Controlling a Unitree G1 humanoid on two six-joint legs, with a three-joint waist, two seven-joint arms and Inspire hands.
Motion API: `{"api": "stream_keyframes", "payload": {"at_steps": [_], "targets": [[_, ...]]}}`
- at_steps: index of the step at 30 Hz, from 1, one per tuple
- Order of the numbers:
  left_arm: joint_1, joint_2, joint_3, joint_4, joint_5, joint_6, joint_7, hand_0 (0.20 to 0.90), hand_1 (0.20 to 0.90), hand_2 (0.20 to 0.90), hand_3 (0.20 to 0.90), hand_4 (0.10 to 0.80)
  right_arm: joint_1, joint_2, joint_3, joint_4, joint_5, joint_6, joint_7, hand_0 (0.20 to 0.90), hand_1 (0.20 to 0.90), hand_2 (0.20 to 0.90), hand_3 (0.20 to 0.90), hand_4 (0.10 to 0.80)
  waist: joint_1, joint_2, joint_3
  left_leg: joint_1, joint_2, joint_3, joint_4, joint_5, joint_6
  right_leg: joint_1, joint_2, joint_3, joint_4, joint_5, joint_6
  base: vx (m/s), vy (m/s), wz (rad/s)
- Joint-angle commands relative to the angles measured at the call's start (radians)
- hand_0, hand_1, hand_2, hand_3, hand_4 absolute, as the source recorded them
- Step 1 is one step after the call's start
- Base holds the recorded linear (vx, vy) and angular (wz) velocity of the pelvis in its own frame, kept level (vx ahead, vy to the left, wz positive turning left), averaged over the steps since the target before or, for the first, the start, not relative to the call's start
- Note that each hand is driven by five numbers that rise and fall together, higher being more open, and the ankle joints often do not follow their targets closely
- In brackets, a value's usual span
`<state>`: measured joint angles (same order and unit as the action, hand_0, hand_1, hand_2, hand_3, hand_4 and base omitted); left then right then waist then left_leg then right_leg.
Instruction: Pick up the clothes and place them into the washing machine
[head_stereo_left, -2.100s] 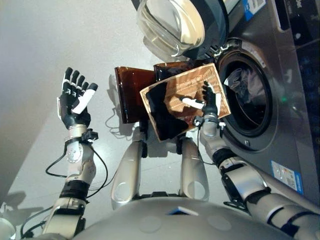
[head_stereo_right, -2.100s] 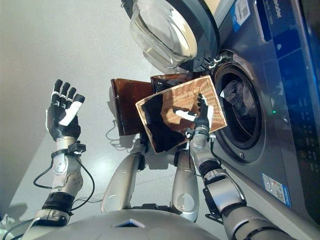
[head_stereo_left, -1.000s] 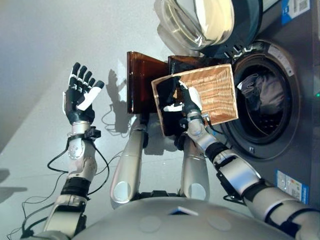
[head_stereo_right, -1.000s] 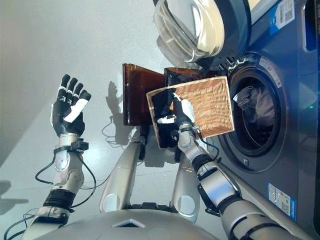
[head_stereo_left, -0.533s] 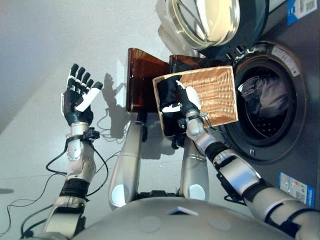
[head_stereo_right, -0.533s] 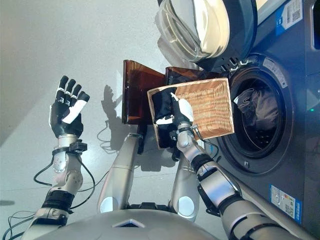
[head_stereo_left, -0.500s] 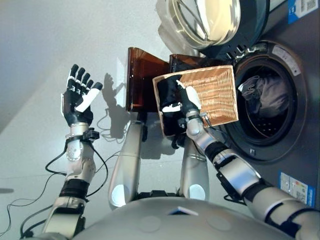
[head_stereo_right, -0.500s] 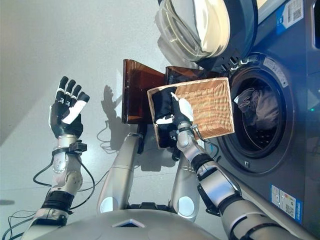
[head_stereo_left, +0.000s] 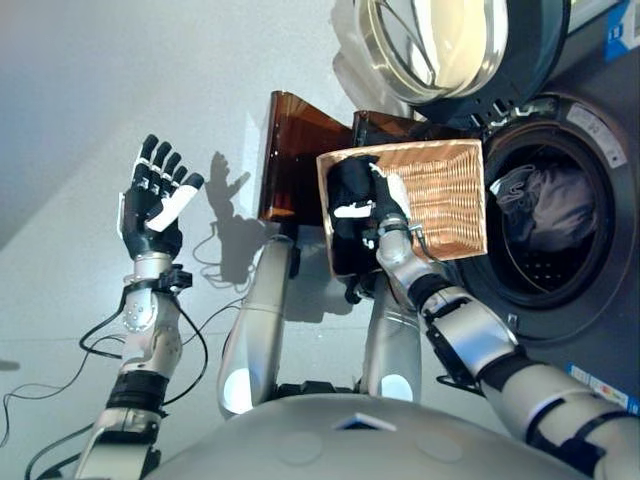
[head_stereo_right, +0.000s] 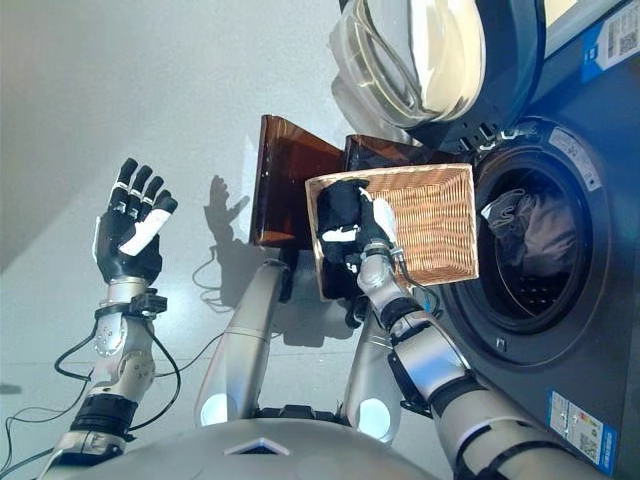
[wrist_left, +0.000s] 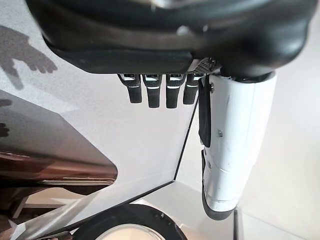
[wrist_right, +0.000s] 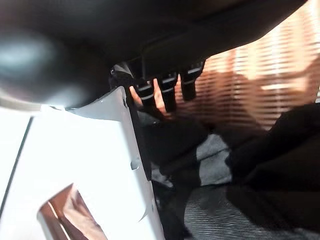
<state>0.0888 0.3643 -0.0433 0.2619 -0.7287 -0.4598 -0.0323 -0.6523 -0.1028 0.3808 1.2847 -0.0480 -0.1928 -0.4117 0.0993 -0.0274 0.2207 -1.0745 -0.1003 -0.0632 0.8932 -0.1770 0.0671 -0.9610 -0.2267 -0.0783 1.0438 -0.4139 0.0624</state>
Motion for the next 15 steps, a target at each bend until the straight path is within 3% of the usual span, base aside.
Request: {"api": "stream_keyframes", "payload": {"at_steps": [1,5,6,7,8,9,10,11,15], "targets": [[-0.005,0.043,0.041,-0.137,-0.006,-0.049,-0.039,0.9,0.9,0.9,0.9,0.8,-0.087,-0.008,0.01,0.042,0.023,0.003,0.048,0.9,0.9,0.9,0.9,0.8,0.041,0.036,-0.034,0.022,-0.025,0.036,0.077,-0.129,0.006,-0.079,0.01,0.048,-0.042,0.147,-0.049,0.0,0.0,0.0],[-0.008,0.048,0.05,-0.153,-0.005,-0.04,-0.037,0.9,0.9,0.9,0.9,0.8,-0.11,-0.022,0.016,0.072,-0.008,0.026,0.064,0.9,0.9,0.9,0.9,0.8,0.053,0.036,-0.036,0.004,-0.03,0.033,0.103,-0.139,0.011,-0.096,0.004,0.05,-0.008,0.133,-0.05,-0.002,-0.008,0.06],[-0.01,0.048,0.053,-0.153,-0.005,-0.039,-0.036,0.9,0.9,0.9,0.9,0.8,-0.116,-0.026,0.014,0.071,-0.011,0.026,0.062,0.84,0.84,0.84,0.84,0.757,0.055,0.035,-0.035,0.002,-0.03,0.032,0.109,-0.142,0.013,-0.098,0.003,0.05,-0.003,0.13,-0.051,-0.003,0.003,0.23],[-0.012,0.048,0.056,-0.153,-0.001,-0.04,-0.032,0.9,0.9,0.9,0.9,0.8,-0.117,-0.029,0.01,0.069,-0.01,0.028,0.059,0.562,0.562,0.562,0.562,0.559,0.056,0.035,-0.034,0.0,-0.03,0.032,0.113,-0.145,0.014,-0.101,0.003,0.051,0.004,0.128,-0.051,0.002,-0.006,0.26],[-0.017,0.048,0.061,-0.146,0.002,-0.039,-0.029,0.9,0.9,0.9,0.9,0.8,-0.113,-0.032,0.015,0.068,-0.022,0.031,0.061,0.562,0.562,0.562,0.562,0.559,0.057,0.032,-0.033,-0.001,-0.03,0.031,0.117,-0.148,0.014,-0.102,0.003,0.051,0.007,0.126,-0.051,0.008,-0.01,0.1],[-0.024,0.049,0.063,-0.139,0.006,-0.04,-0.027,0.9,0.9,0.9,0.9,0.8,-0.113,-0.035,0.023,0.068,-0.04,0.034,0.059,0.367,0.367,0.367,0.367,0.42,0.057,0.031,-0.033,-0.004,-0.03,0.032,0.124,-0.151,0.015,-0.105,0.003,0.051,0.014,0.124,-0.052,0.009,-0.013,-0.11],[-0.029,0.051,0.066,-0.129,0.01,-0.04,-0.023,0.9,0.9,0.9,0.9,0.8,-0.118,-0.035,0.03,0.068,-0.052,0.038,0.061,0.313,0.313,0.313,0.313,0.38,0.057,0.029,-0.032,-0.006,-0.029,0.03,0.128,-0.153,0.016,-0.105,0.003,0.051,0.017,0.123,-0.052,0.016,-0.007,-0.13],[-0.035,0.049,0.065,-0.132,0.013,-0.037,-0.019,0.9,0.9,0.9,0.9,0.8,-0.115,-0.034,0.037,0.081,-0.082,0.052,0.058,0.2,0.2,0.2,0.2,0.3,0.056,0.026,-0.032,-0.008,-0.028,0.032,0.137,-0.16,0.018,-0.11,0.001,0.05,0.027,0.119,-0.054,0.0,0.0,0.0],[-0.033,0.047,0.061,-0.14,0.016,-0.032,-0.018,0.9,0.9,0.9,0.9,0.8,-0.127,-0.031,0.054,0.105,-0.127,0.072,0.064,0.2,0.2,0.2,0.2,0.3,0.055,0.024,-0.031,-0.013,-0.028,0.033,0.149,-0.168,0.021,-0.113,0.002,0.052,0.034,0.114,-0.057,0.006,-0.007,0.06]]}}
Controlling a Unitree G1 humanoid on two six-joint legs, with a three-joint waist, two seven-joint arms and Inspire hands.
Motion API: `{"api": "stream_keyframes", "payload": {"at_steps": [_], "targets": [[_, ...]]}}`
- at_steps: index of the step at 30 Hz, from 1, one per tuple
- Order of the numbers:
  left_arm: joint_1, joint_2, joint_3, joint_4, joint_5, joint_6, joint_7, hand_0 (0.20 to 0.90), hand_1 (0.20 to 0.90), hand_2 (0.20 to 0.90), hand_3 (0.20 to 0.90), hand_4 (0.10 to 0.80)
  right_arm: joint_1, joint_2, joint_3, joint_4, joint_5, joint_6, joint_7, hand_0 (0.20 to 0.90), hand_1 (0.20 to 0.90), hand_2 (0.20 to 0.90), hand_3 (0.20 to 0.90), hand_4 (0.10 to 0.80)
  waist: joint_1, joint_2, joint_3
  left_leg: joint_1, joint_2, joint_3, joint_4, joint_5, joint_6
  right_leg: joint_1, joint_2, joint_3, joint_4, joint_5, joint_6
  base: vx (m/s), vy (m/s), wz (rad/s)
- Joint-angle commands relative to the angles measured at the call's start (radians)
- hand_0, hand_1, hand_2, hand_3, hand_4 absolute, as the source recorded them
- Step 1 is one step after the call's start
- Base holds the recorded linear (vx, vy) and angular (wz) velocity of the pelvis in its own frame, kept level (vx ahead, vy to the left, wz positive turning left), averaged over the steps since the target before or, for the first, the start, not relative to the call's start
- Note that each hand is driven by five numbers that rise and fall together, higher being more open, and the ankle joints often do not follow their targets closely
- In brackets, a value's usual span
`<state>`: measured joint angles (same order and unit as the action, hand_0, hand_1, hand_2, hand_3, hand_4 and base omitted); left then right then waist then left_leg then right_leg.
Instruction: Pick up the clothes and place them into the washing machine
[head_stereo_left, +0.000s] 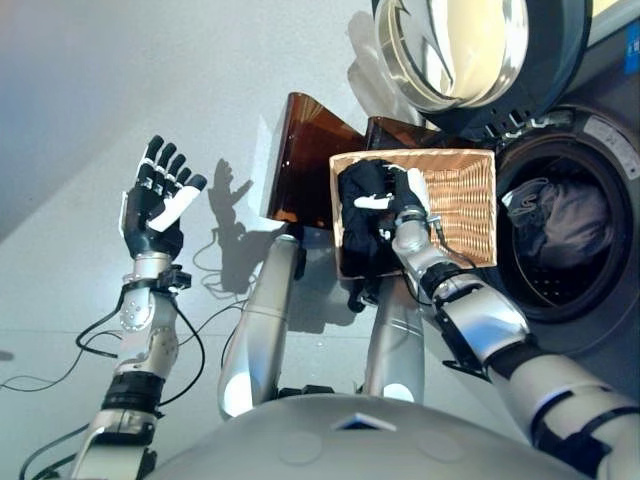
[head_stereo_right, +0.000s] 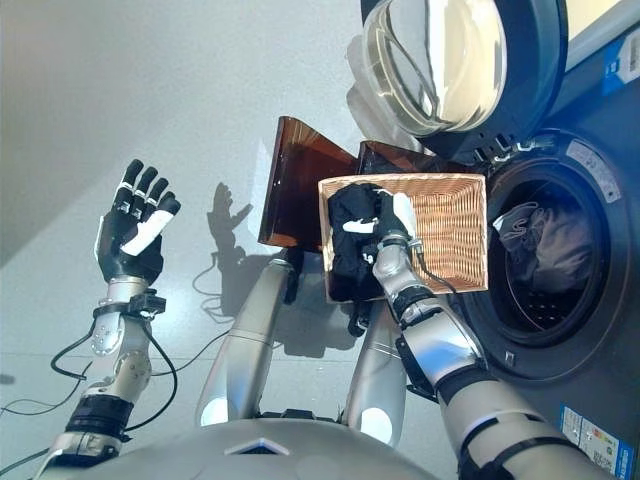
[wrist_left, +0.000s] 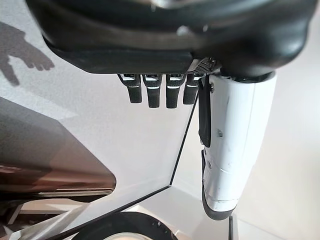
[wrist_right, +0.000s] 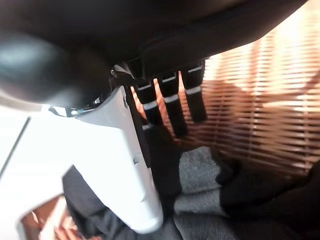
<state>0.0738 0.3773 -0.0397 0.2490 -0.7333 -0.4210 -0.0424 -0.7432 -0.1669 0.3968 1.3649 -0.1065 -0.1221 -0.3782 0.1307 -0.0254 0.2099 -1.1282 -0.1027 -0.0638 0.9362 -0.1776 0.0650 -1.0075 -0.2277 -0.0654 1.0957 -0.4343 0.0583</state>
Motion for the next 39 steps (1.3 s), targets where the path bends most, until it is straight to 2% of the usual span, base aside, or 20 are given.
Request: {"api": "stream_keyframes", "payload": {"at_steps": [1,12,20,21,24,29,39], "targets": [[-0.017,0.034,0.057,-0.129,0.021,-0.069,-0.008,0.9,0.9,0.9,0.9,0.8,-0.039,0.032,0.037,0.033,-0.077,0.007,0.027,0.2,0.2,0.2,0.2,0.3,0.022,0.022,-0.021,0.04,-0.026,0.033,0.106,-0.168,0.024,-0.067,0.003,0.039,-0.017,0.134,-0.054,0.0,0.0,0.0],[-0.02,0.035,0.065,-0.101,0.026,-0.072,-0.004,0.9,0.9,0.9,0.9,0.8,-0.046,0.016,0.023,0.054,-0.131,0.033,-0.02,0.2,0.2,0.2,0.2,0.3,0.009,0.022,-0.028,0.036,-0.02,0.045,0.101,-0.167,0.027,-0.079,0.001,0.042,-0.013,0.137,-0.054,0.001,0.001,0.0],[-0.01,0.053,0.068,-0.097,0.022,-0.082,-0.012,0.9,0.9,0.9,0.9,0.8,-0.031,-0.016,0.004,0.043,-0.13,0.028,-0.053,0.2,0.2,0.2,0.2,0.3,0.003,0.022,-0.028,0.086,-0.016,0.059,-0.034,-0.109,0.015,-0.033,0.003,0.027,-0.143,0.202,-0.038,0.0,0.0,0.0],[-0.006,0.06,0.067,-0.096,0.021,-0.088,-0.012,0.9,0.9,0.9,0.9,0.8,-0.026,-0.032,-0.012,0.023,-0.105,0.012,-0.07,0.2,0.2,0.2,0.2,0.3,-0.003,0.017,-0.022,0.112,-0.012,0.057,-0.096,-0.082,0.013,-0.008,0.011,0.022,-0.203,0.233,-0.026,0.008,-0.008,-0.04],[-0.008,0.064,0.067,-0.088,0.025,-0.098,-0.009,0.9,0.9,0.9,0.9,0.8,-0.018,-0.046,-0.03,-0.003,-0.068,-0.011,-0.081,0.2,0.2,0.2,0.2,0.3,-0.007,0.014,-0.014,0.141,-0.006,0.06,-0.158,-0.054,0.01,0.021,0.018,0.012,-0.264,0.26,-0.015,0.014,-0.006,-0.06],[-0.009,0.051,0.072,-0.058,0.029,-0.12,0.004,0.9,0.9,0.9,0.9,0.8,0.071,-0.087,-0.11,-0.142,0.122,-0.122,-0.08,0.2,0.2,0.2,0.2,0.3,-0.038,0.002,-0.015,0.223,0.006,0.06,-0.323,0.017,0.002,0.106,0.03,-0.001,-0.431,0.324,0.006,0.054,-0.024,-0.14],[0.001,0.028,0.088,-0.027,0.025,-0.133,0.005,0.9,0.9,0.9,0.9,0.8,0.198,-0.15,-0.171,-0.312,0.185,-0.179,-0.072,0.2,0.2,0.2,0.2,0.3,-0.086,-0.008,-0.036,0.344,0.021,0.058,-0.485,0.07,-0.014,0.214,0.029,-0.003,-0.593,0.392,0.027,0.061,-0.01,-0.13]]}}
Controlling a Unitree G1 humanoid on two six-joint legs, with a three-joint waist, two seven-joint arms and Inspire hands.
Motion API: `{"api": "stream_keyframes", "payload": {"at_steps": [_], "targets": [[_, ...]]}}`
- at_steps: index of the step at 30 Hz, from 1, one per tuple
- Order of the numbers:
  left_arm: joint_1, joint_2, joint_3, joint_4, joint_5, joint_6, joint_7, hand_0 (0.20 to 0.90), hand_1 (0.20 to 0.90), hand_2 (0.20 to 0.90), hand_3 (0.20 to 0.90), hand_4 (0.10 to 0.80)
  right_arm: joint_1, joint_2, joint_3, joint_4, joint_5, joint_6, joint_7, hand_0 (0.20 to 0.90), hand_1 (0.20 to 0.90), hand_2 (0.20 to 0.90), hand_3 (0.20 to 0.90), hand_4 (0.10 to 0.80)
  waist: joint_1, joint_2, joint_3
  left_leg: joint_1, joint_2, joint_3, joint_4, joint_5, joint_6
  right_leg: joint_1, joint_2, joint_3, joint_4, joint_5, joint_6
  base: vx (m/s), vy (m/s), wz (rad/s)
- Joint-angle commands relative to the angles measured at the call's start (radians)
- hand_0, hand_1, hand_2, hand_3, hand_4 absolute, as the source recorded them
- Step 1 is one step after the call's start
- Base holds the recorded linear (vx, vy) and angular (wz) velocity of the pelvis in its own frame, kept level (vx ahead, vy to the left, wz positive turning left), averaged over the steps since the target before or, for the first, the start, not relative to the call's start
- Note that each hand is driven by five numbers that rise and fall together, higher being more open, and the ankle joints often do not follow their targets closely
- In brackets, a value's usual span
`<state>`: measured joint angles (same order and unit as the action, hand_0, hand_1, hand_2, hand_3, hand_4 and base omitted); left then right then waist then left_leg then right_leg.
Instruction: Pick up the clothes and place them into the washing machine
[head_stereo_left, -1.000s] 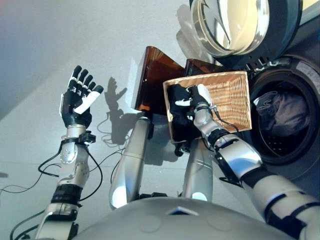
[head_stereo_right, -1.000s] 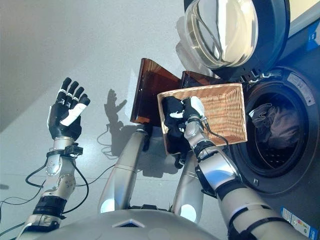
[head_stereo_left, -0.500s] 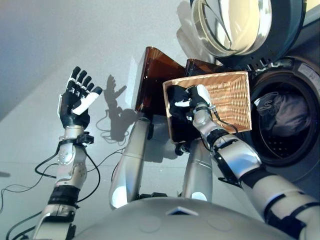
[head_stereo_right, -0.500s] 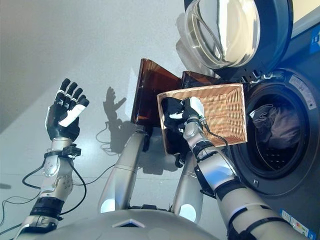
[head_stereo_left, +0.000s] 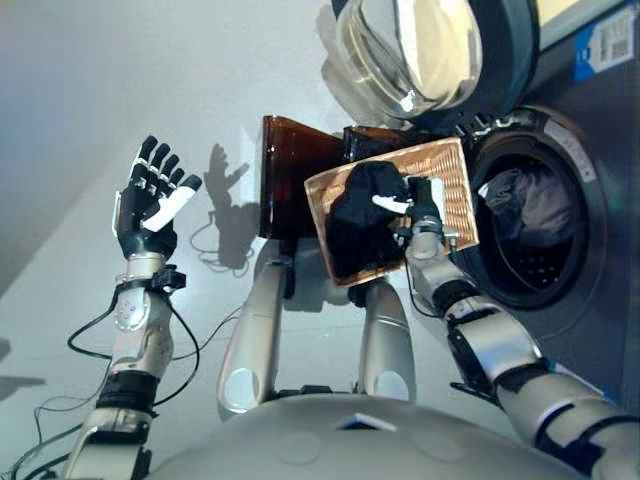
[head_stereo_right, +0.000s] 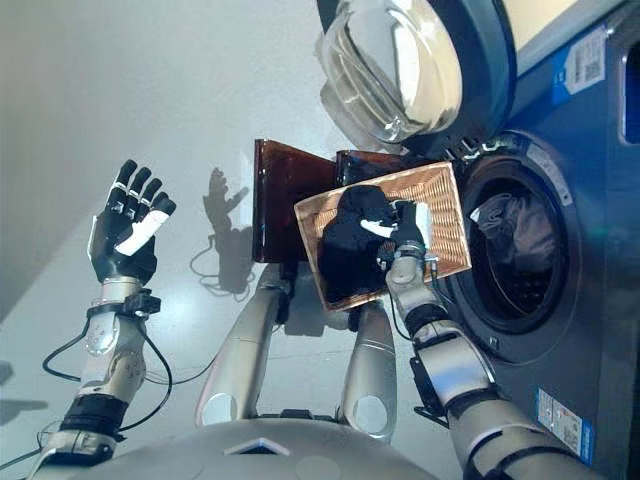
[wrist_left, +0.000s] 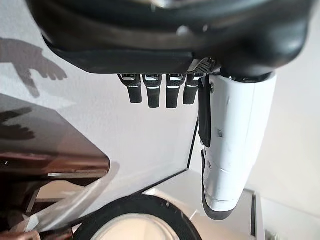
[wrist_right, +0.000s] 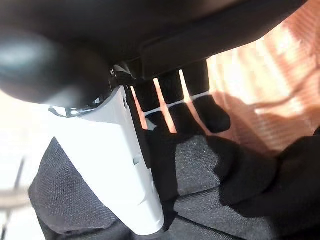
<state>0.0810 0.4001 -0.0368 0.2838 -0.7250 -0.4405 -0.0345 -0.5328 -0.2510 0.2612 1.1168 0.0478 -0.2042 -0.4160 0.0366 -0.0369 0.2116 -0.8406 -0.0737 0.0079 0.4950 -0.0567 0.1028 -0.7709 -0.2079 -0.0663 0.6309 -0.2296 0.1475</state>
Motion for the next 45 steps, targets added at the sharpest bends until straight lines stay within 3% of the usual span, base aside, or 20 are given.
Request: {"api": "stream_keyframes", "payload": {"at_steps": [1,8,14,15,25,35,42,45], "targets": [[-0.007,0.003,0.086,-0.057,0.015,-0.114,-0.004,0.9,0.9,0.9,0.9,0.8,-0.001,-0.069,-0.042,-0.077,0.04,-0.102,-0.033,0.2,0.2,0.2,0.2,0.3,0.005,0.004,-0.037,0.07,-0.007,-0.014,-0.058,-0.046,-0.053,-0.01,0.009,-0.004,-0.145,0.192,-0.062,0.027,-0.007,-0.13],[-0.007,-0.018,0.096,-0.026,0.009,-0.11,-0.012,0.9,0.9,0.9,0.9,0.8,0.151,-0.068,-0.104,-0.277,0.226,-0.191,0.07,0.2,0.2,0.2,0.2,0.3,-0.024,0.0,-0.048,0.17,0.011,-0.007,-0.174,-0.004,-0.069,0.08,0.013,0.002,-0.261,0.229,-0.048,0.057,-0.009,-0.13],[-0.032,-0.067,0.069,0.041,-0.008,-0.098,-0.017,0.9,0.9,0.9,0.9,0.8,0.244,0.011,-0.234,-0.244,0.577,-0.266,0.204,0.2,0.2,0.2,0.2,0.3,-0.046,0.013,-0.051,0.251,0.018,-0.003,-0.23,0.01,-0.078,0.153,0.013,0.006,-0.309,0.244,-0.041,0.038,0.003,-0.13],[-0.033,-0.074,0.068,0.047,-0.007,-0.097,-0.015,0.9,0.9,0.9,0.9,0.8,0.261,0.019,-0.238,-0.25,0.591,-0.266,0.216,0.2,0.2,0.2,0.2,0.3,-0.052,0.014,-0.049,0.257,0.02,0.004,-0.246,0.045,-0.077,0.162,0.012,0.001,-0.332,0.276,-0.046,-0.009,0.001,-0.06],[-0.023,-0.097,0.078,0.049,-0.009,-0.106,-0.015,0.9,0.9,0.9,0.9,0.8,0.365,-0.008,-0.192,-0.322,0.446,-0.234,0.197,0.2,0.2,0.2,0.2,0.3,-0.074,0.032,-0.05,0.325,0.027,-0.001,-0.261,0.043,-0.086,0.224,0.012,0.0,-0.346,0.268,-0.044,0.014,-0.009,-0.07],[-0.019,-0.103,0.036,0.0,-0.02,-0.104,-0.035,0.9,0.9,0.9,0.9,0.8,0.256,-0.03,-0.084,-0.272,0.305,-0.186,0.17,0.2,0.2,0.2,0.2,0.3,-0.056,0.053,-0.06,0.263,0.022,0.005,-0.235,0.046,-0.082,0.169,0.011,0.006,-0.338,0.27,-0.05,-0.044,-0.002,0.0],[-0.014,-0.081,0.015,-0.044,-0.023,-0.096,-0.04,0.9,0.9,0.9,0.9,0.8,0.043,-0.061,0.004,-0.041,-0.006,-0.062,0.01,0.2,0.2,0.2,0.2,0.3,-0.012,0.081,-0.048,0.214,0.009,-0.001,-0.218,0.023,-0.084,0.121,0.005,0.013,-0.317,0.251,-0.046,-0.01,0.007,0.04],[-0.013,-0.075,0.008,-0.054,-0.018,-0.092,-0.042,0.9,0.9,0.9,0.9,0.8,-0.009,-0.075,0.027,0.008,-0.072,-0.032,-0.005,0.2,0.2,0.2,0.2,0.3,-0.001,0.089,-0.044,0.2,0.006,0.0,-0.212,0.025,-0.083,0.105,0.002,0.013,-0.307,0.252,-0.046,-0.028,0.012,0.0]]}}
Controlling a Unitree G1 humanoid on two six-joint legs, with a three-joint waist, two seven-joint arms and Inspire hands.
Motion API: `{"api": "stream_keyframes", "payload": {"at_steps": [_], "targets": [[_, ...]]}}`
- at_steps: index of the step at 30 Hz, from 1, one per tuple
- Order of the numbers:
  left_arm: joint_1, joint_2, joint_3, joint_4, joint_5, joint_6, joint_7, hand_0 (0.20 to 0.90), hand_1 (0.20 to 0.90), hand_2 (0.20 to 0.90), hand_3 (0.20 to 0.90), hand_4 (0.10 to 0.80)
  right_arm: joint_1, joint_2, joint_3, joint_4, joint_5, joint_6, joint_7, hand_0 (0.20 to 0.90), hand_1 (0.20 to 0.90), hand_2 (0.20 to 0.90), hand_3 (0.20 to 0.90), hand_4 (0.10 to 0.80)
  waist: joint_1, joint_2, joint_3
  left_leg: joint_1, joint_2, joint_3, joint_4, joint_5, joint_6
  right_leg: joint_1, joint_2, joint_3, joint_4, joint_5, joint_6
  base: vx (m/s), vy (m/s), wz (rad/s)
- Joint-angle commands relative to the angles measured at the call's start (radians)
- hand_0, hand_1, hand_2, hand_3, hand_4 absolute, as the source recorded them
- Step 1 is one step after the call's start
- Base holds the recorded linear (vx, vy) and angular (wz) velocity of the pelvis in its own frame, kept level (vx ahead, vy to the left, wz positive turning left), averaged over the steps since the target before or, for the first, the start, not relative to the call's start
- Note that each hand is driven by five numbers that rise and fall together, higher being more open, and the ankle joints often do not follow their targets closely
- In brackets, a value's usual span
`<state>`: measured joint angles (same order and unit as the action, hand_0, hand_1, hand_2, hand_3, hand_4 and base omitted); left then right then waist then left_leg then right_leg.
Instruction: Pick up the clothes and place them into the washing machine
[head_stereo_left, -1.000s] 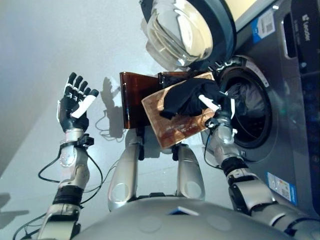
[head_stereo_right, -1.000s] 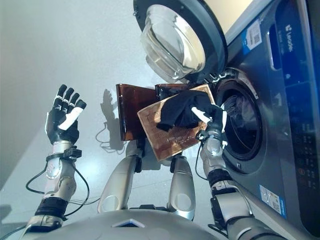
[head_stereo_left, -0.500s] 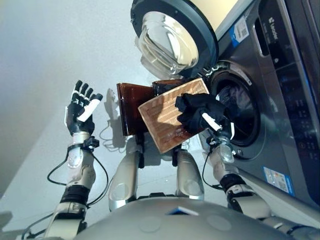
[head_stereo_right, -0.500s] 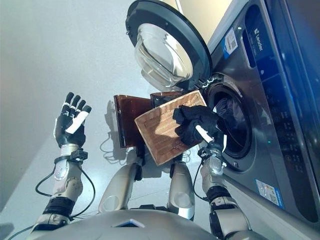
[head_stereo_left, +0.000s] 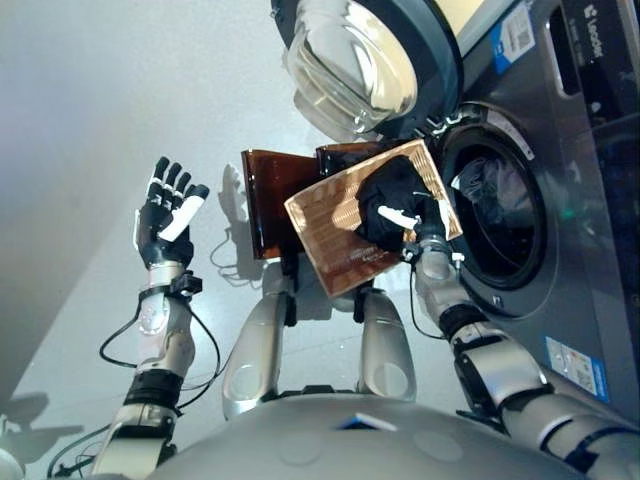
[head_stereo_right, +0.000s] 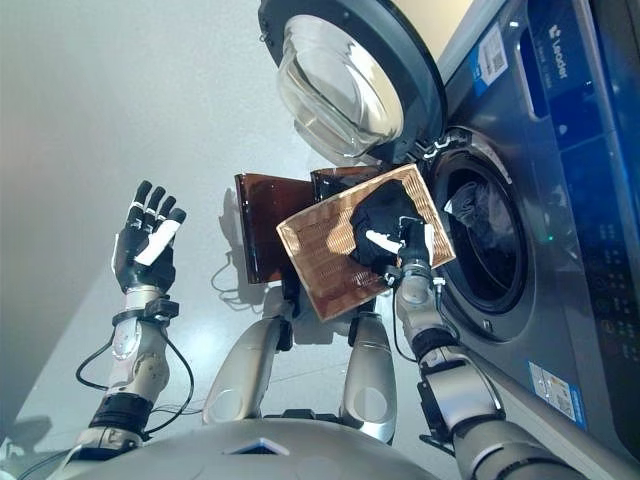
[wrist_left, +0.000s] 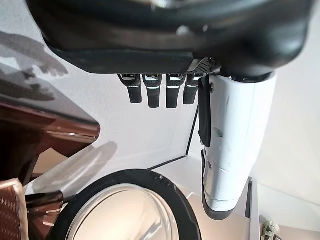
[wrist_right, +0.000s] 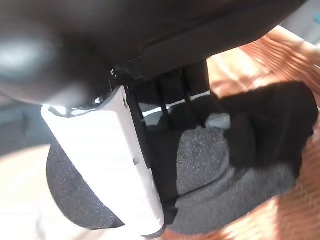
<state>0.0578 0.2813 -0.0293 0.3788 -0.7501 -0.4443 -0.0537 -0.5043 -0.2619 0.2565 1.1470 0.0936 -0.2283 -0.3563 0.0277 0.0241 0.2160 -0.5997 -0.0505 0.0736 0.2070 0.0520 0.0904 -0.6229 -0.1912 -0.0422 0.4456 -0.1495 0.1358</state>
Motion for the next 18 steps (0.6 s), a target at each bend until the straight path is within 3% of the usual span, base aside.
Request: {"api": "stream_keyframes", "payload": {"at_steps": [1,6,7,8,9,18], "targets": [[0.008,0.052,-0.013,-0.157,0.011,-0.08,-0.028,0.9,0.9,0.9,0.9,0.8,-0.079,-0.071,0.056,0.032,-0.19,0.028,-0.089,0.2,0.2,0.2,0.2,0.3,0.018,0.034,-0.045,-0.052,-0.02,-0.065,0.084,-0.085,-0.07,-0.052,-0.017,-0.008,-0.113,0.171,-0.035,-0.03,0.014,0.05],[0.003,0.063,-0.023,-0.162,0.026,-0.068,-0.024,0.9,0.9,0.9,0.9,0.8,-0.136,-0.073,0.076,0.083,-0.27,0.064,-0.116,0.2,0.2,0.2,0.2,0.3,0.029,0.046,-0.044,-0.075,-0.026,-0.063,0.109,-0.093,-0.067,-0.072,-0.019,-0.004,-0.094,0.168,-0.037,-0.018,0.018,0.04],[0.005,0.069,-0.023,-0.168,0.027,-0.067,-0.026,0.9,0.9,0.9,0.9,0.8,-0.149,-0.074,0.082,0.096,-0.286,0.074,-0.114,0.332,0.332,0.332,0.332,0.394,0.031,0.048,-0.041,-0.081,-0.027,-0.062,0.113,-0.094,-0.068,-0.081,-0.019,0.0,-0.087,0.167,-0.038,0.0,0.0,0.0],[0.004,0.069,-0.023,-0.168,0.027,-0.067,-0.026,0.9,0.9,0.9,0.9,0.8,-0.15,-0.074,0.082,0.097,-0.286,0.074,-0.114,0.42,0.42,0.42,0.42,0.457,0.031,0.048,-0.041,-0.082,-0.027,-0.062,0.113,-0.094,-0.068,-0.082,-0.019,0.0,-0.086,0.167,-0.038,-0.033,0.029,0.01],[0.005,0.073,-0.02,-0.169,0.032,-0.065,-0.023,0.9,0.9,0.9,0.9,0.8,-0.155,-0.075,0.095,0.101,-0.311,0.085,-0.108,0.9,0.9,0.9,0.9,0.8,0.029,0.048,-0.04,-0.089,-0.027,-0.058,0.121,-0.097,-0.067,-0.092,-0.019,0.004,-0.078,0.167,-0.039,0.0,0.0,0.0],[0.006,0.067,0.003,-0.159,0.038,-0.063,-0.016,0.9,0.9,0.9,0.9,0.8,-0.15,-0.078,0.083,0.119,-0.312,0.096,-0.106,0.9,0.9,0.9,0.9,0.8,0.022,0.048,-0.037,-0.106,-0.027,-0.048,0.142,-0.107,-0.067,-0.116,-0.015,0.012,-0.055,0.163,-0.043,-0.005,0.004,0.0]]}}
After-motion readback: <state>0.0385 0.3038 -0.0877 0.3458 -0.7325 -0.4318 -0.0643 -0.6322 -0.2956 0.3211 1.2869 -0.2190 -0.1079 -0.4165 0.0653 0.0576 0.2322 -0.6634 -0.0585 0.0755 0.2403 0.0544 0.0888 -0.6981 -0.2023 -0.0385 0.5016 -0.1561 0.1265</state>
